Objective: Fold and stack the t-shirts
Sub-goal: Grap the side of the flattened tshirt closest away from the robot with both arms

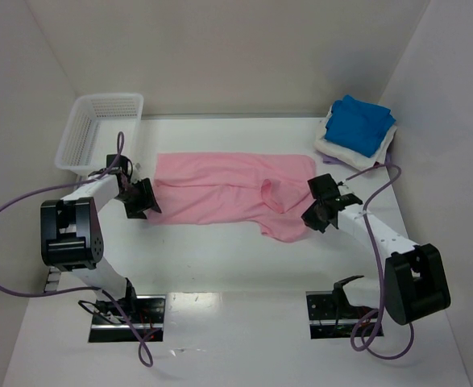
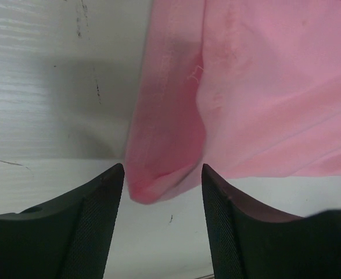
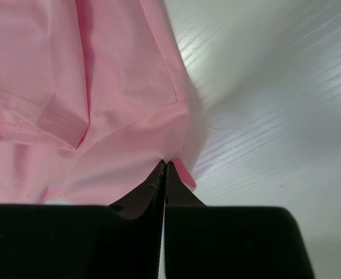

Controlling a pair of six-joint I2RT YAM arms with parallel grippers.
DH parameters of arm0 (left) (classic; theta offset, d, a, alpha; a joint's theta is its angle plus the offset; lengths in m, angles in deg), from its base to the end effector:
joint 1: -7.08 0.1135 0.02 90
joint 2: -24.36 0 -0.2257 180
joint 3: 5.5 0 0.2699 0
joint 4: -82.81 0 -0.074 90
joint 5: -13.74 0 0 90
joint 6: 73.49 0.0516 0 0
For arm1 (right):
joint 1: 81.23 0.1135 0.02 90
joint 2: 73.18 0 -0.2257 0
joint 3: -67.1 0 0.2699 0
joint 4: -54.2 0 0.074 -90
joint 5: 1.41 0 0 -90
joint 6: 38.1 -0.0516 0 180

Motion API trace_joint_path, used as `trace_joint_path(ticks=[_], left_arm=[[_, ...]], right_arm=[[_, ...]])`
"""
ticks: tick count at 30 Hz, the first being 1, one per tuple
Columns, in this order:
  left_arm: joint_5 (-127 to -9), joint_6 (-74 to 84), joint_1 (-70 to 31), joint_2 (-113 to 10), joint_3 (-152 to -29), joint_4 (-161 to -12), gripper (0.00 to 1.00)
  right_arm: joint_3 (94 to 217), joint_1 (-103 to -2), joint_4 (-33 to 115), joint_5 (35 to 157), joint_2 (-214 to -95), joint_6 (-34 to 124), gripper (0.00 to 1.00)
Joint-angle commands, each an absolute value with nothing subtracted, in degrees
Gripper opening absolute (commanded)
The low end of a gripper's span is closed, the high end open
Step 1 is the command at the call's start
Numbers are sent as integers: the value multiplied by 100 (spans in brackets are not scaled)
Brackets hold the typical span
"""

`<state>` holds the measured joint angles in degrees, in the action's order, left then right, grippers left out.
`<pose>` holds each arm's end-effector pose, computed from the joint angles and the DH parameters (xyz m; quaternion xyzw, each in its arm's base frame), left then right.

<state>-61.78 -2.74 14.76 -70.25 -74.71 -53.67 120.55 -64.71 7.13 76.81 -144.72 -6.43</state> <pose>0.3253 0.0309 0.1070 -0.2047 0.9538 -0.1416 0.1681 0.2498 0.0631 0.1308 0.3672 0.8996 0.0504 0.2308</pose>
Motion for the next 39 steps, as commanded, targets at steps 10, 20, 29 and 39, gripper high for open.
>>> trace_joint_path(ticks=[10,20,29,39], left_arm=[[-5886,-98,1442,-7153,-7407,-5218,43],[-5903,-46,1007,-6918,-7473,-4905,65],[-5973,-98,717,-7302,-7600,-4703,54],[-6441,-256,717,-7117,-7808,-4533,0]], right_arm=[[12398,-6989,761,7611,-14402,-356,0],[12346,-6989,866,7664,-14575,-253,0],[12346,-6989,919,7717,-14578,-251,0],[12646,-7051,779,7634,-14503,-84,0]])
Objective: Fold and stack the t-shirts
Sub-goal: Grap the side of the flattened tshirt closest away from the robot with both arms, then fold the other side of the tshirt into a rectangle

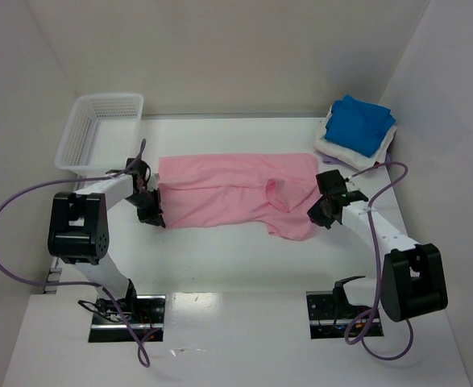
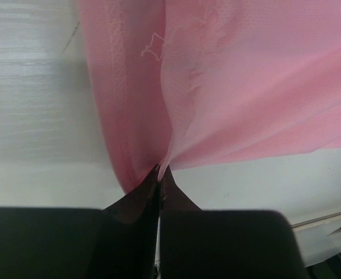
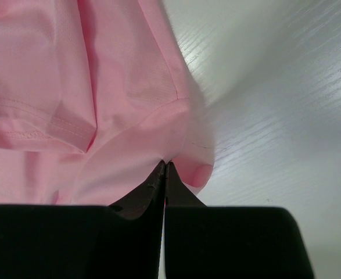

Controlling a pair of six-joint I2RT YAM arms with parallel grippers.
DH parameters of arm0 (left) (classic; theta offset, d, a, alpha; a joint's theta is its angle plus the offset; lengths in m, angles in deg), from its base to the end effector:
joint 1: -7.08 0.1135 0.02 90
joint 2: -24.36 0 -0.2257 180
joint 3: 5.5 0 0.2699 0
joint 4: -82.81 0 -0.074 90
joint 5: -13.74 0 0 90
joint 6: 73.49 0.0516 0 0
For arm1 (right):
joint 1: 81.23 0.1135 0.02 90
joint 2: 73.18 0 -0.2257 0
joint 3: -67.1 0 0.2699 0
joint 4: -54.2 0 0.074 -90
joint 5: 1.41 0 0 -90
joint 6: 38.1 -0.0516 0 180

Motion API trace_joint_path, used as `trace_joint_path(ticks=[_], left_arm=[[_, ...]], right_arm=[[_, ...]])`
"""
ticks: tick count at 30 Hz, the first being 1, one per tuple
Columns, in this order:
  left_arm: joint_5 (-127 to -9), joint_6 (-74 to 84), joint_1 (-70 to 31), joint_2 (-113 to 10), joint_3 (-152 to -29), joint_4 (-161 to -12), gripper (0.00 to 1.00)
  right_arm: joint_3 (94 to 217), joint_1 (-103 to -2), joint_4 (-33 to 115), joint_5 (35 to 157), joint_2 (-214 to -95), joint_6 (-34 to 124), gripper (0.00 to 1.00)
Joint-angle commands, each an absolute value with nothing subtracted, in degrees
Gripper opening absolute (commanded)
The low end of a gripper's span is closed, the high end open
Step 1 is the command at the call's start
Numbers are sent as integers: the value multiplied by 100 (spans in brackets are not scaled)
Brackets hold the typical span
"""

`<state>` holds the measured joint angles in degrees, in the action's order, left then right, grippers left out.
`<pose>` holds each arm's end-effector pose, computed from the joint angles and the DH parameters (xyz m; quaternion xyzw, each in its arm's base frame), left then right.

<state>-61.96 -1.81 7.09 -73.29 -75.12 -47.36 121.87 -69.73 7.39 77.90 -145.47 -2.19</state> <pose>0.3144 -0.0127 0.0891 -0.1442 0.9762 -0.1389 0.0839 0.2594 0.0430 0.1349 0.3718 0.8970 0.0434 0.2351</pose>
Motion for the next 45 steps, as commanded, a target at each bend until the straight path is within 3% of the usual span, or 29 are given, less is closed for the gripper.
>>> trace_joint_path(ticks=[1,10,16,40,42,45], left_arm=[[-6549,-257,717,-7065,-7882,-4505,0],[-6861,-309,918,-6942,-8591,-4278,0],[-6437,-309,1305,-7279,-9007,-4585,0],[-6131,-220,1216,-9203,-11228,-4963,0],[-6193,-204,1130,-9300,-11359,-4963,3],[-6413,-239,1007,-9507,-11547,-4963,27]], right_arm=[[12740,-7051,743,7603,-14473,-52,0],[13389,-7402,743,7751,-14411,362,0],[13735,-7694,1122,8000,-14651,708,0],[15291,-8246,2457,8675,-17057,1367,0],[15360,-8246,2509,8675,-17232,1428,0],[15588,-8246,2562,8675,-17521,1481,11]])
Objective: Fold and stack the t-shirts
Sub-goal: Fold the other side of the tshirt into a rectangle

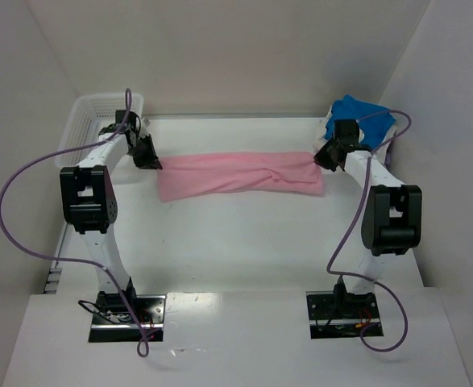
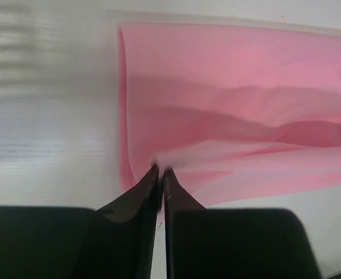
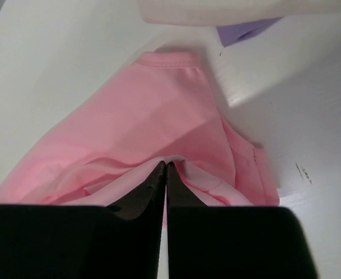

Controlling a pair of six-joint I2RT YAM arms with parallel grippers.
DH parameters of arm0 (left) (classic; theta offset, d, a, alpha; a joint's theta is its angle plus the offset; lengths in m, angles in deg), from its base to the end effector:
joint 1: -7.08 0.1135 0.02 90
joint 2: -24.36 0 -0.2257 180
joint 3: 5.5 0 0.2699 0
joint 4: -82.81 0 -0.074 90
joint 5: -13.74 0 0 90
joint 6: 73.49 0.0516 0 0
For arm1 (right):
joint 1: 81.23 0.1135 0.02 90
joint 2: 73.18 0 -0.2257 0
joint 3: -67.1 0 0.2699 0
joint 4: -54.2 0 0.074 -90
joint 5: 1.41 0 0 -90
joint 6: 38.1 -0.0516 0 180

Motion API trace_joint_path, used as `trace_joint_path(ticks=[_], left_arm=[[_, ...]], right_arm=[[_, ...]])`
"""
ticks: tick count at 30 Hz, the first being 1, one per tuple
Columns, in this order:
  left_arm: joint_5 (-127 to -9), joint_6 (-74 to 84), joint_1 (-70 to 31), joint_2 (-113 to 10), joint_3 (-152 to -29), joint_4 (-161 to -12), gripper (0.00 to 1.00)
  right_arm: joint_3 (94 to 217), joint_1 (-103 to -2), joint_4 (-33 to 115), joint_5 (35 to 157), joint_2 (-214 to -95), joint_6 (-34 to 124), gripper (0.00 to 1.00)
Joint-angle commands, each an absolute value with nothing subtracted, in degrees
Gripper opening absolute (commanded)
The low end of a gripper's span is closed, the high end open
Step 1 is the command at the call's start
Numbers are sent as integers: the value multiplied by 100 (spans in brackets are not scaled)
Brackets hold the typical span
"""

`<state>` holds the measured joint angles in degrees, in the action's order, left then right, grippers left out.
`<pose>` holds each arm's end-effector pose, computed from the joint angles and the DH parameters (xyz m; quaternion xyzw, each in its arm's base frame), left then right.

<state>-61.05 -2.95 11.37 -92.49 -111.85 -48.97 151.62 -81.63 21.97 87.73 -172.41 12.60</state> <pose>0.4513 0.0203 0.1599 -0.1615 0.9414 -0.1616 0.2481 0.4030 -0.0036 0.1760 0.3184 0.8740 0.1156 0.3484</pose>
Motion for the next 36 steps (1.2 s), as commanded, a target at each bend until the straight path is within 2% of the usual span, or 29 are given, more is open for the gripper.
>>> trace_joint_path(ticks=[1,3,7,11,13,17,20,26,36], left_arm=[[-6448,-265,1007,-9534,-11581,-4963,30],[-6527,-318,1007,-9534,-11673,-4963,50],[-6527,-318,1007,-9482,-11906,-4963,59],[-6442,-318,875,-9429,-12349,-4885,64],[-6283,-215,779,-9385,-12635,-4823,66],[-6042,147,201,-9315,-12898,-4770,77],[-5890,238,-231,-9315,-12944,-4770,80],[-5660,279,-1048,-9212,-12385,-4831,81],[-5876,174,-1349,-9095,-11165,-5139,81]], right_arm=[[15626,-8246,2562,8711,-17576,1522,16],[15720,-8246,2615,8771,-17692,1612,32],[16010,-8246,2668,8903,-17733,1925,58],[16384,-8246,2466,9019,-17634,2184,66],[16500,-8246,2309,9287,-17510,2184,66],[16105,-7879,2246,9396,-17319,2104,66],[15763,-7547,2165,9307,-17267,1877,65],[14896,-7227,2193,9193,-17004,1503,58],[14214,-7112,2333,9246,-16810,1305,57]])
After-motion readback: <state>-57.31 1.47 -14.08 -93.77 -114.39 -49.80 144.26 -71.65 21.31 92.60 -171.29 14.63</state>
